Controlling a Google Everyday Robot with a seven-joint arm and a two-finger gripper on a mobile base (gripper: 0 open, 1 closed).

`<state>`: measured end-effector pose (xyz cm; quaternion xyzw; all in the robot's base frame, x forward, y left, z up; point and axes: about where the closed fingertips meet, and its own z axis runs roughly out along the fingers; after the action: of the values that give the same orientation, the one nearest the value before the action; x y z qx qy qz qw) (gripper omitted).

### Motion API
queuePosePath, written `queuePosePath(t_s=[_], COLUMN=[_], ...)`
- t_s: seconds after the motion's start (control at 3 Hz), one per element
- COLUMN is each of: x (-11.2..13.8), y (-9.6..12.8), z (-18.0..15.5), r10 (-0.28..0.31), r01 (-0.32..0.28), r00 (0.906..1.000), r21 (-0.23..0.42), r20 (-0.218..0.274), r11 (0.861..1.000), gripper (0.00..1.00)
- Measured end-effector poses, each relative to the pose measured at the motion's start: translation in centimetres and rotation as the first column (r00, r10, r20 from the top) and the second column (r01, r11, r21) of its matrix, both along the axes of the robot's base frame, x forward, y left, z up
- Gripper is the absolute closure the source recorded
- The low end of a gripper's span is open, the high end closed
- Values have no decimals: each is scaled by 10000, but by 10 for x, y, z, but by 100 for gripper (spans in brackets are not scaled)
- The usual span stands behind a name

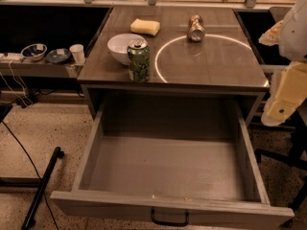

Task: Place green can into top drawer

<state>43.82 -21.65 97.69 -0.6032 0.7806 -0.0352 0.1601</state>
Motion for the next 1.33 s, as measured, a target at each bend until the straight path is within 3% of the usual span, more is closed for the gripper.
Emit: queuePosePath(t_s=[0.33,0.67,1.0,1.33], x=[0,33,86,136], y=[0,11,27,49], z=[0,-4,-9,-17], r10=[0,146,502,858], r01=[0,-161,-648,-1384], r00=[10000,9994,9942,9806], r21=[0,502,1564,3126], r20=[0,309,953,1762], r11=[10000,9986,9856,9397], gripper=[0,0,0,0])
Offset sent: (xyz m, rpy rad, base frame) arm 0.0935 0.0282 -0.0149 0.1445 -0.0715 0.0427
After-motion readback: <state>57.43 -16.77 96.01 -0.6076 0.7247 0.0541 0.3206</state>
